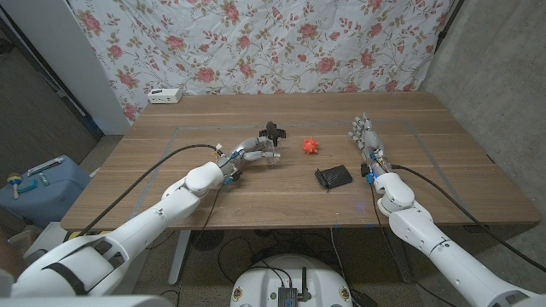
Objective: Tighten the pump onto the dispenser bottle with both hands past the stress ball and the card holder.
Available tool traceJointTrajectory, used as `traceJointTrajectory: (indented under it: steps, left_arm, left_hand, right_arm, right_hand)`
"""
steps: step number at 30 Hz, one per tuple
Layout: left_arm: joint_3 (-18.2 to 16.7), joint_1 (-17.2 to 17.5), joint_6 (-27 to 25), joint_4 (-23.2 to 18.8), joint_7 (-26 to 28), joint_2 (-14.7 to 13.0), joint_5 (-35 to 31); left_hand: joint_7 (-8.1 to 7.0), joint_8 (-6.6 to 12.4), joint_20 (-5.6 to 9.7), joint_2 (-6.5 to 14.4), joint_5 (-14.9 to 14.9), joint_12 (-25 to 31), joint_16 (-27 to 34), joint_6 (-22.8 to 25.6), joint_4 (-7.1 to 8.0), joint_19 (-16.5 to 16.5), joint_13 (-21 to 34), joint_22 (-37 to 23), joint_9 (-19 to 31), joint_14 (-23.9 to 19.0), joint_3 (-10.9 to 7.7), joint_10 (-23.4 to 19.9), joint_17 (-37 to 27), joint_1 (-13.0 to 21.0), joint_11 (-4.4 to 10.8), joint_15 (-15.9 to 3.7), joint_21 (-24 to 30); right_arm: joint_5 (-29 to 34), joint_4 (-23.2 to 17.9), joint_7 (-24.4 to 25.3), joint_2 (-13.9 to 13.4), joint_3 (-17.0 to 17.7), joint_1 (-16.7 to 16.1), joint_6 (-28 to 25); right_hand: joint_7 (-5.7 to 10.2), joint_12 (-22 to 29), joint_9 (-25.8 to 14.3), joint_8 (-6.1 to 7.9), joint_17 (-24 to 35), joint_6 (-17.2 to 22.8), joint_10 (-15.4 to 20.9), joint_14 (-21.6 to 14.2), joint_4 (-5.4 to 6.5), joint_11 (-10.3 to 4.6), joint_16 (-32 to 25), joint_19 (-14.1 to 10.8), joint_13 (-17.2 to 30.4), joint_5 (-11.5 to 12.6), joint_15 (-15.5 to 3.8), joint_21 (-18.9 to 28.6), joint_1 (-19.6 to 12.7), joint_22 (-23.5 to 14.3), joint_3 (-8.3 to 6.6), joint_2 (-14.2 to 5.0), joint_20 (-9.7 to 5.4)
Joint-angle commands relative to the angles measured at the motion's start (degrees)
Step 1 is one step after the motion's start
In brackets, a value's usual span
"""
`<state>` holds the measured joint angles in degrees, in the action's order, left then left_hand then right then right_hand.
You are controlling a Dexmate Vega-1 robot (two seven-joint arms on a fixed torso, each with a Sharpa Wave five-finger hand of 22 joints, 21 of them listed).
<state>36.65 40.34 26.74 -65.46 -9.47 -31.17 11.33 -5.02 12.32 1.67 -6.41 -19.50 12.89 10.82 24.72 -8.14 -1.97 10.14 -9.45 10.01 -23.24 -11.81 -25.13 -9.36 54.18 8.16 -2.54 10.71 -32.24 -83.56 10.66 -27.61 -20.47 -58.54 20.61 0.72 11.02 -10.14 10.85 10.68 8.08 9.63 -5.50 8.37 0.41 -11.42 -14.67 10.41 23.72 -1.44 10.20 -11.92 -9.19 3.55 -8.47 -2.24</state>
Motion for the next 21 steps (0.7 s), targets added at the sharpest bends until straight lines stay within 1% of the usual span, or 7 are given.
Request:
traceJointTrajectory:
  steps: [1, 4, 6, 9, 14, 18, 21]
  left_arm:
    - [0.4, -0.7, 0.3, 2.1, -0.8, 1.2, 1.0]
    - [0.4, -0.8, 0.8, 2.8, -0.9, 1.6, 1.3]
    - [0.5, -0.9, 0.8, 3.0, -1.2, 1.8, 1.6]
    - [0.5, -0.9, 0.9, 3.3, -1.0, 2.0, 1.7]
    - [0.4, -0.8, 1.4, 3.9, -0.6, 2.5, 1.9]
    - [0.3, -0.9, 2.2, 4.7, -0.1, 3.1, 1.9]
    - [0.2, -0.9, 2.8, 5.3, 0.5, 3.5, 1.9]
  left_hand:
    - [0.31, 0.46, 1.41, 0.4, -0.1, 0.4, 0.5, 2.3, -0.53, 0.7, 0.3, -0.2, 0.2, -2.1, -0.22, -2.0, -0.1, 1.9, 0.18, -7.21, 0.3]
    - [0.67, 0.74, 1.98, 1.1, 0.5, 0.9, 0.6, 4.4, -0.31, 1.1, 0.5, -0.2, 0.4, -3.8, -0.34, -4.1, -0.2, 2.5, -0.72, -6.86, 0.3]
    - [0.89, 0.71, 2.35, 1.7, 0.8, 1.0, 0.8, 5.0, -0.25, 1.5, 0.6, -0.2, 0.5, -4.9, -0.52, -4.7, -0.3, 3.0, -0.22, -6.77, 0.4]
    - [1.21, 0.77, 2.67, 2.3, 1.3, 1.2, 1.1, 5.9, -0.34, 1.9, 0.7, -0.2, 0.6, -6.3, -0.80, -5.5, -0.4, 3.8, -0.25, -6.65, 0.4]
    - [1.13, 1.05, 3.18, 3.2, 2.3, 1.7, 1.5, 8.1, -0.54, 3.0, 1.1, -0.1, 0.8, -9.7, -1.80, -7.6, -0.5, 5.1, 0.03, -6.61, 0.4]
    - [1.06, 1.32, 3.94, 3.5, 3.3, 2.1, 1.5, 9.9, -0.64, 4.3, 1.5, -0.1, 1.0, -11.7, -2.39, -9.1, -0.4, 5.9, -0.14, -6.93, 0.6]
    - [1.00, 1.58, 4.63, 3.9, 4.1, 2.5, 1.6, 11.3, -0.50, 5.4, 1.8, -0.1, 1.1, -13.4, -2.83, -10.4, -0.4, 6.1, 0.22, -6.92, 0.6]
  right_arm:
    - [-0.1, -0.9, 0.4, -0.3, 0.3, -0.8, -0.1]
    - [-0.1, -1.1, 0.6, -0.3, 0.4, -1.0, -0.1]
    - [-0.1, -1.2, 0.6, -0.3, 0.4, -1.1, -0.2]
    - [-0.1, -1.3, 0.7, -0.4, 0.5, -1.3, -0.1]
    - [-0.1, -1.3, 0.6, -0.4, 0.5, -1.4, -0.1]
    - [-0.2, -1.2, 0.5, -0.4, 0.5, -1.3, -0.1]
    - [-0.2, -1.2, 0.5, -0.4, 0.5, -1.2, -0.2]
  right_hand:
    - [0.11, -0.1, -0.1, 0.09, 0.2, 0.1, 0.2, 0.0, 0.02, -0.21, 0.1, 0.1, 0.1, -0.2, -0.03, 0.2, 0.2, -0.2, -0.29, -0.09, -3.16]
    - [0.10, -0.1, -0.2, 0.08, 0.2, 0.1, 0.2, 0.1, 0.03, -0.11, 0.1, 0.1, 0.1, -0.2, -0.05, 0.2, 0.2, -0.2, -0.31, -0.09, -3.13]
    - [0.10, -0.1, -0.2, 0.08, 0.2, 0.1, 0.2, 0.1, 0.03, -0.15, 0.1, 0.1, 0.1, -0.2, -0.08, 0.3, 0.2, -0.2, -0.31, -0.09, -3.11]
    - [0.11, -0.1, -0.2, 0.07, 0.2, 0.1, 0.2, 0.1, 0.04, -0.21, 0.1, 0.1, 0.1, -0.2, -0.01, 0.3, 0.3, -0.2, -0.33, -0.09, -3.10]
    - [0.11, -0.1, -0.2, 0.08, 0.2, 0.2, 0.1, 0.1, 0.05, -0.28, 0.1, 0.1, 0.1, -0.3, 0.01, 0.3, 0.3, -0.2, -0.35, -0.09, -3.03]
    - [0.11, -0.1, -0.2, 0.07, 0.2, 0.2, 0.2, 0.0, 0.05, -0.24, 0.1, 0.1, 0.1, -0.3, -0.03, 0.3, 0.3, -0.2, -0.37, -0.09, -2.99]
    - [0.10, -0.1, -0.2, 0.07, 0.2, 0.2, 0.2, 0.0, 0.06, -0.26, 0.2, 0.1, 0.1, -0.3, -0.03, 0.3, 0.4, -0.2, -0.39, -0.10, -2.98]
